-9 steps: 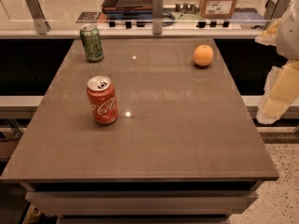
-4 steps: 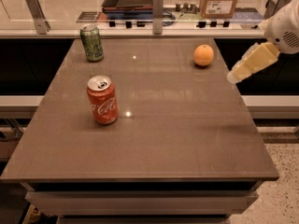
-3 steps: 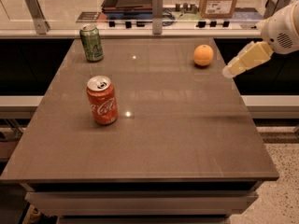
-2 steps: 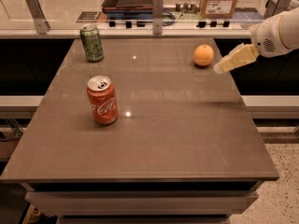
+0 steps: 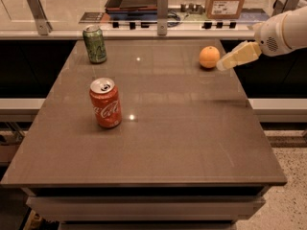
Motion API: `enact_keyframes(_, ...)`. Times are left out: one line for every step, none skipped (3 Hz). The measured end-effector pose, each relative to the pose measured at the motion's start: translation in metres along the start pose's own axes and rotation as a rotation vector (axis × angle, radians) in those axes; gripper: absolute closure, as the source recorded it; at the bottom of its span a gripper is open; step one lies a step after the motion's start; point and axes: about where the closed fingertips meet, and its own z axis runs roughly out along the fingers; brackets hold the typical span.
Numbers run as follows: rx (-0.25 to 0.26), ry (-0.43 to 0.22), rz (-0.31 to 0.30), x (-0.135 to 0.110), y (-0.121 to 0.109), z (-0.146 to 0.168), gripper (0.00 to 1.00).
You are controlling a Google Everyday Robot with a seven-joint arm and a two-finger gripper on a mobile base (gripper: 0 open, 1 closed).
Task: Move orange near green can
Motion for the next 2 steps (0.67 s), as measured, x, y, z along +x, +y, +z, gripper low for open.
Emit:
enact_keyframes(0.009, -0.054, 0.038, -0.005, -0.017, 0.019, 0.00)
enact_keyframes(-0.007, -0.084, 0.061, -0.006, -0.029, 0.041, 0.00)
